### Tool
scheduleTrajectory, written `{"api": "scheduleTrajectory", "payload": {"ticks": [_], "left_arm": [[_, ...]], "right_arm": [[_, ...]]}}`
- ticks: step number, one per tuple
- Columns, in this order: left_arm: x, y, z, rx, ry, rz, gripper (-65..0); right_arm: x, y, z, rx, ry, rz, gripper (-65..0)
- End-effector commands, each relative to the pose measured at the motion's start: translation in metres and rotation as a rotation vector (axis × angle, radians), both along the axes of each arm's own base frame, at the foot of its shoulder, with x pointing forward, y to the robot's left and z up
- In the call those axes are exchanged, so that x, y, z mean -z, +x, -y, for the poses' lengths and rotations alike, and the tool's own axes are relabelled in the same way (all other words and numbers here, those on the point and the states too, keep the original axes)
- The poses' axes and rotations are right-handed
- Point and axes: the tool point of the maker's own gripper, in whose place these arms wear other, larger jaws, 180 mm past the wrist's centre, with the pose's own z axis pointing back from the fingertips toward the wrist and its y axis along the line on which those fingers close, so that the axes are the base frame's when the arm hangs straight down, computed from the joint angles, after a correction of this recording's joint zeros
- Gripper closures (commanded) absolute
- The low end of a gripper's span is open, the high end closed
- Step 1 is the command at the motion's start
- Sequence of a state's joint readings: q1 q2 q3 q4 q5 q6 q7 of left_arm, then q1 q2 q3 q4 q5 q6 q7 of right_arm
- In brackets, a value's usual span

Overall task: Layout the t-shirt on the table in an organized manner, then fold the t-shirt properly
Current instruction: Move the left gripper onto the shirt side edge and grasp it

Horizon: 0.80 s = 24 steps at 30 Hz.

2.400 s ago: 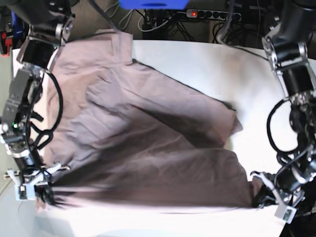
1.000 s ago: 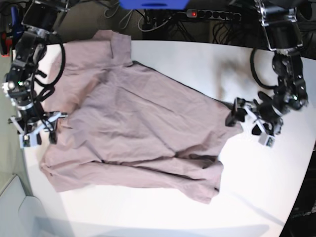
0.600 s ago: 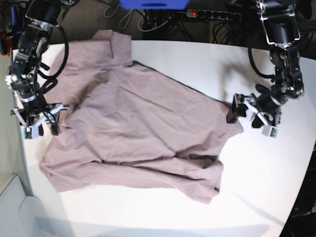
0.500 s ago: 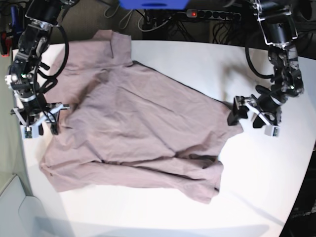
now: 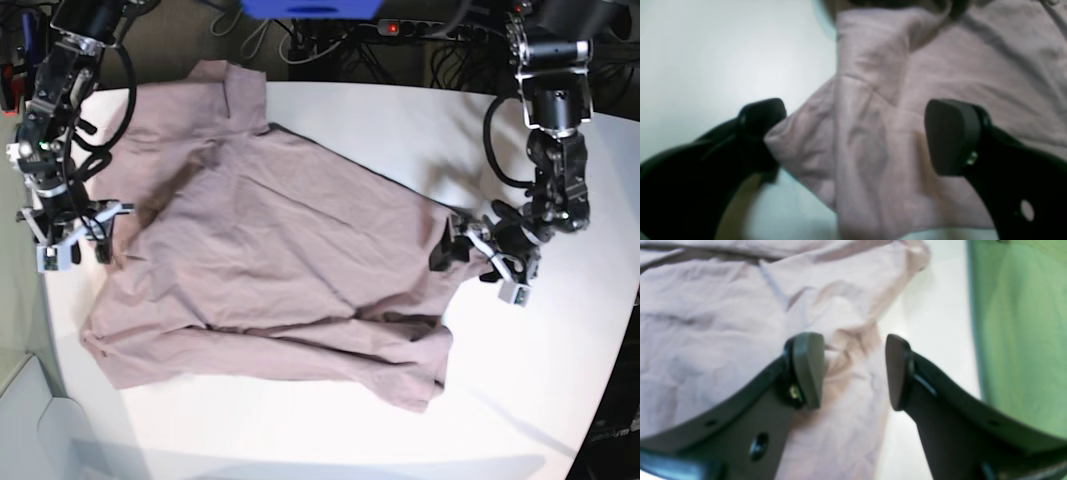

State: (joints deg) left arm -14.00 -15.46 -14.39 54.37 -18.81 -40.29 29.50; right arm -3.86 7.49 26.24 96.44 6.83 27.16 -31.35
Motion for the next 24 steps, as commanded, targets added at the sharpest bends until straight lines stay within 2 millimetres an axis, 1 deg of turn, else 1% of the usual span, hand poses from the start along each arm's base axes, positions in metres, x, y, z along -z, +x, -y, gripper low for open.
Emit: {"api": "scheduleTrajectory", "payload": {"ticks": [1,7,9,17,20,24], "left_arm": [[0.006,-0.002,0.003,0.020,0.039,-0.033,-65.0],[0.017,-0.008,0.007,0.053,0.100,-0.061,-65.0],[0.020,-0.010,0.012,0.062,0.103,-0.071,-65.0],[0.025,-0.015,0.013,0.067,0.106,-0.081,-65.0],[0.028,-0.017,0.020,0.102,0.121,-0.087,-65.0],[0.030,-0.019,0.024,0.109,0.116,-0.094,-65.0]], "right_arm": [[-0.017,0.008,0.001,-0.007,-0.007,0.060,-30.2],[-0.017,0.008,0.001,-0.007,-0.007,0.062,-30.2],[-0.018,0.009,0.001,-0.007,-0.007,0.063,-30.2],[-0.019,0.010,0.001,-0.007,-0.007,0.068,-30.2],[-0.019,0.010,0.001,-0.007,-0.007,0.066,-30.2],[-0.018,0.009,0.001,-0.007,-0.007,0.063,-30.2]]}}
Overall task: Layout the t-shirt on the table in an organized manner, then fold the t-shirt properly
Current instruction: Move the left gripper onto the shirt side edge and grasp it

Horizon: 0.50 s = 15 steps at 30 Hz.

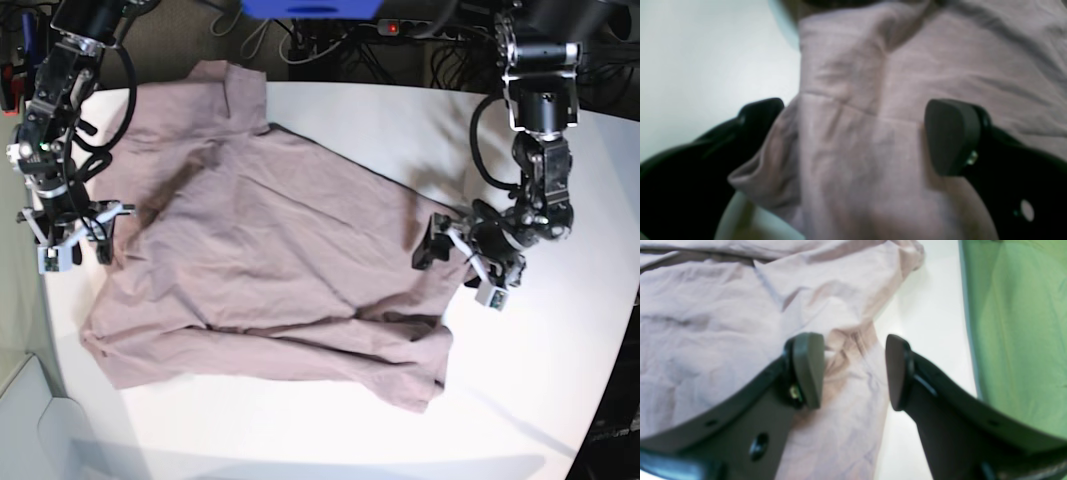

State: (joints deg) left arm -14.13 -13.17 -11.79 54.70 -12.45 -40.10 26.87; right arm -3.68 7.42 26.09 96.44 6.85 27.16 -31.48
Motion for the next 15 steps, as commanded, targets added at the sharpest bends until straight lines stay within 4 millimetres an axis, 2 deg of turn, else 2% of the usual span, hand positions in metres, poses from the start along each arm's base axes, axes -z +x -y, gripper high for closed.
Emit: {"api": "scheduleTrajectory", "payload": {"ticks": [1,12,15], "left_arm": [[0.025,-0.022,-0.001,0.033,0.059,-0.113,-65.0],[0.044,-0.037,0.022,0.074,0.031,-0.150,-65.0],[0.052,-0.044,0.037,0.075,-0.007,-0.180,-65.0]], "right_arm": [[-0.018,0.008,0.002,-0.005,-0.009,0.063,-30.2],[-0.017,0.007,0.002,-0.005,-0.009,0.060,-30.2],[-0.017,0.007,0.002,-0.005,-0.009,0.060,-30.2]]}}
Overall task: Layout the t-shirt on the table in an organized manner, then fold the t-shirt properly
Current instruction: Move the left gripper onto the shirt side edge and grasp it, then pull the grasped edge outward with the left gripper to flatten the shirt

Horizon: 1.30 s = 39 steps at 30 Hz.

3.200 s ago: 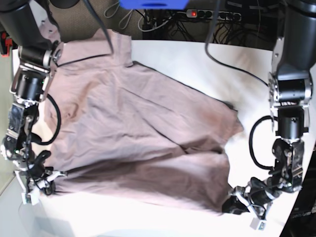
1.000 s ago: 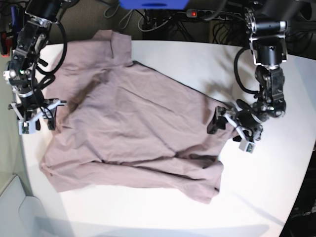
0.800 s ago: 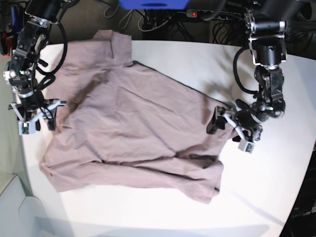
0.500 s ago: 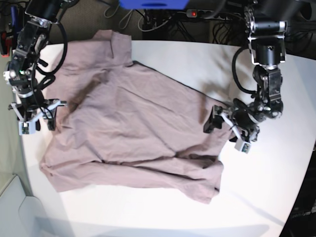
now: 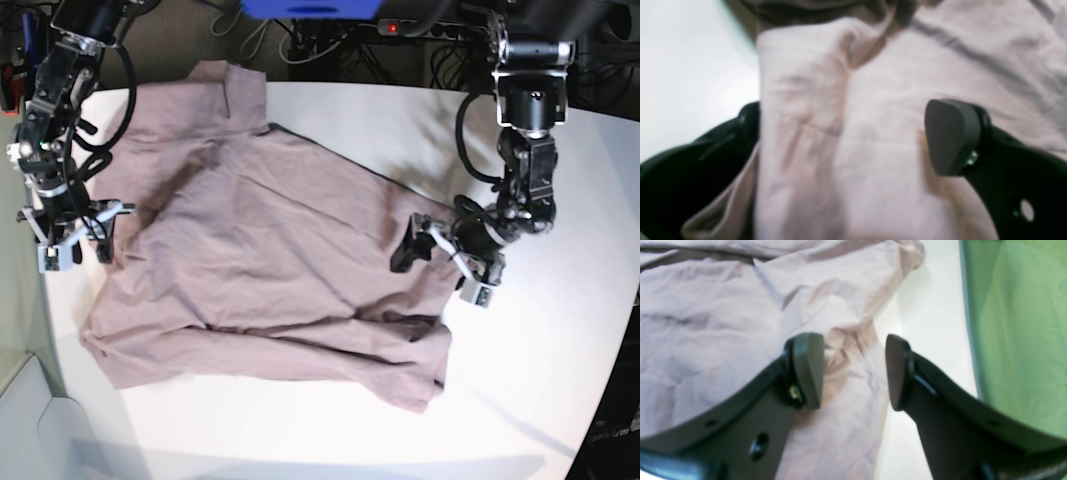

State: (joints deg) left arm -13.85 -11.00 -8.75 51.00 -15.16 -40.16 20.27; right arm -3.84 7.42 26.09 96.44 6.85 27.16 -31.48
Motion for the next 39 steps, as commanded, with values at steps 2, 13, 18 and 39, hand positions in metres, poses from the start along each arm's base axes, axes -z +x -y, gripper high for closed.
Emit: {"api": "scheduleTrajectory", "payload": {"ticks": [2,13,18,39], "left_arm": [[0.051,-0.046,0.005,0.081,0.103,-0.218,-65.0],[0.050,-0.051,0.015,0.001,-0.015,-0.261,-65.0],[0.047,-0.047,0.004,-0.055,-0.060,-0.258,-65.0],[0.039,-0.075,-0.017,-0.071,0.046,-0.205,-65.0]], "right_arm": [[-0.015,0.007,-0.002,-0.005,0.002,0.061,-30.2],[0.000,0.000,-0.021,0.002,0.067,0.039,-30.2],[0.000,0.000,-0.021,0.002,0.069,0.039,-30.2],[0.000,0.000,-0.020,0.005,0.068,0.040,-30.2]]}}
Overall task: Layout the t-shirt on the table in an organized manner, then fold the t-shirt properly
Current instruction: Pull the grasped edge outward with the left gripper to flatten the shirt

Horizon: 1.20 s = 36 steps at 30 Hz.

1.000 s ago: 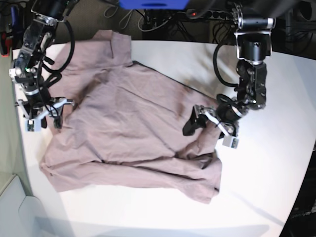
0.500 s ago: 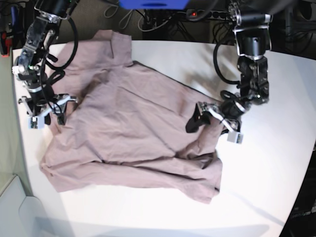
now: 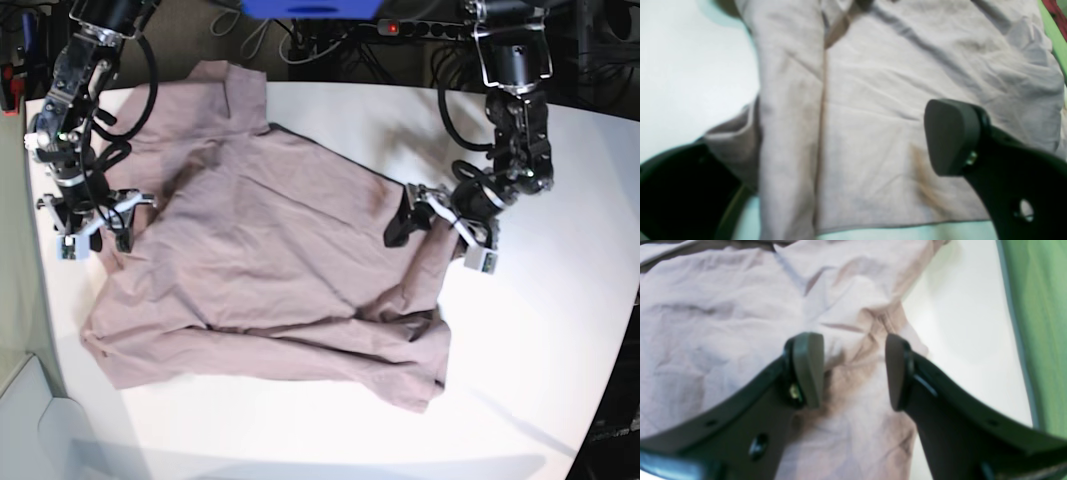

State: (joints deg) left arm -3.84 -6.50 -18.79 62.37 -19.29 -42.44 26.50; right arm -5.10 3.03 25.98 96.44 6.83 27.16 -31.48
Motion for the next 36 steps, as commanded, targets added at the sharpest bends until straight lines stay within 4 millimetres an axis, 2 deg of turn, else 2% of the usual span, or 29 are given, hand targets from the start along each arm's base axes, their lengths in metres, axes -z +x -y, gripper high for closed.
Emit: {"api": "scheduleTrajectory", "payload": {"ticks": [1,8,13,15,17,19,26,33,36], "left_arm": [[0.042,-0.033,-0.018,0.020,0.142,-0.193,-65.0],[0.040,-0.032,-0.018,0.022,0.146,-0.185,-65.0],[0.045,-0.038,-0.021,0.014,0.156,-0.203,-26.4],[0.045,-0.039,-0.021,0.010,0.150,-0.203,-14.2],[0.049,-0.046,-0.029,-0.017,0.148,-0.218,-16.4],[0.045,-0.045,-0.042,-0.066,0.147,-0.207,-18.7],[0.021,-0.049,-0.086,-0.158,0.210,-0.202,-15.4],[-0.004,-0.059,-0.114,-0.220,0.272,-0.155,-15.2],[-0.007,-0.065,-0.123,-0.269,0.267,-0.150,-11.6]], "right_arm": [[-0.016,0.008,0.004,0.001,-0.008,0.061,-30.2],[-0.016,0.008,0.004,0.001,-0.008,0.061,-30.2],[-0.016,0.008,0.004,0.001,-0.008,0.061,-30.2],[-0.016,0.008,0.004,0.001,-0.008,0.061,-30.2],[-0.016,0.008,0.004,0.001,-0.008,0.061,-30.2],[-0.016,0.007,0.004,0.001,-0.007,0.059,-30.2],[-0.015,0.008,0.002,-0.005,-0.004,0.058,-30.2],[-0.013,0.009,-0.005,-0.003,0.019,0.063,-30.2],[-0.012,0.009,-0.007,-0.002,0.024,0.063,-30.2]]}}
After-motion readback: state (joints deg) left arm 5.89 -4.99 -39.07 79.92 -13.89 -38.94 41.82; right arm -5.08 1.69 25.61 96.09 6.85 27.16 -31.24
